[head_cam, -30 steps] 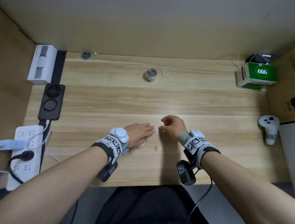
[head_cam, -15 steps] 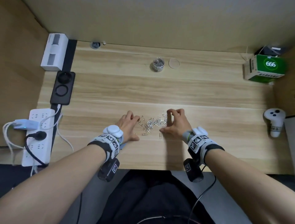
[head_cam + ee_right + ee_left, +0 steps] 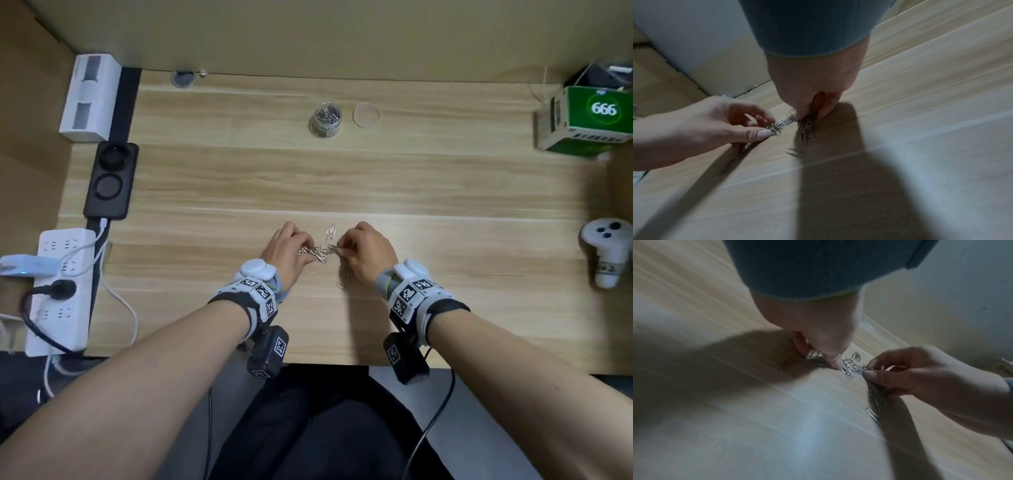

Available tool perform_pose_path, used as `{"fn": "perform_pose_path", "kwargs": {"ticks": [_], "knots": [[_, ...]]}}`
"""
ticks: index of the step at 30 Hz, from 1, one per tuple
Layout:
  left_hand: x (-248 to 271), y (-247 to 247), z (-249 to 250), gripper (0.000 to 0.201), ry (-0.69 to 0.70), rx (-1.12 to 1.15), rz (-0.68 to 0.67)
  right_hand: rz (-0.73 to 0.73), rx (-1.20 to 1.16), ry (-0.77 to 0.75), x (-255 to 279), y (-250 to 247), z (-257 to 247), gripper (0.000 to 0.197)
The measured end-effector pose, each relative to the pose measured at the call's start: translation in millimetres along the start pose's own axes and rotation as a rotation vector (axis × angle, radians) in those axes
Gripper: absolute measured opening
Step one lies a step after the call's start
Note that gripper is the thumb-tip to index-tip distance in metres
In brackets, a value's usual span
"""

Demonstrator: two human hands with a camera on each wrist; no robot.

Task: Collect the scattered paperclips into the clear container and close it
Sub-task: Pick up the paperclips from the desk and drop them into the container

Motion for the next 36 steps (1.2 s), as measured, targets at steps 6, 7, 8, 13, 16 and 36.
{"fn": "perform_pose_path", "kwargs": {"ticks": [6,7,8,13,16,36], "knots": [[-19,7,9,0.013,-0.048,-0.075,-0.040,0.027,-0.053,0.046,0,-15,14,0.006],[-21,6,11,0.013,-0.053,-0.092,-0.049,0.019,-0.071,0.061,0,-17,16,0.005],[-23,7,12,0.012,-0.064,-0.109,-0.059,0.018,-0.096,0.085,-1,-19,20,0.004],[-37,-5,15,0.009,-0.106,-0.076,-0.087,0.056,-0.252,0.219,-11,-36,34,0.002],[-53,-25,20,0.010,-0.099,0.000,-0.056,0.083,-0.340,0.240,-24,-53,34,0.002],[-226,-121,20,0.021,-0.219,0.529,0.182,0.145,-0.636,0.298,-170,-121,29,0.015]]}}
Point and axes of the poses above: each hand's wrist, its own x-axis away from the middle knuckle, its own y-axis out of the palm, z = x × y, the point moved 10 cm from there along -x, towards the middle knuckle, and after that the axes turned 7 degrees about -z, right-handed, at the moved point
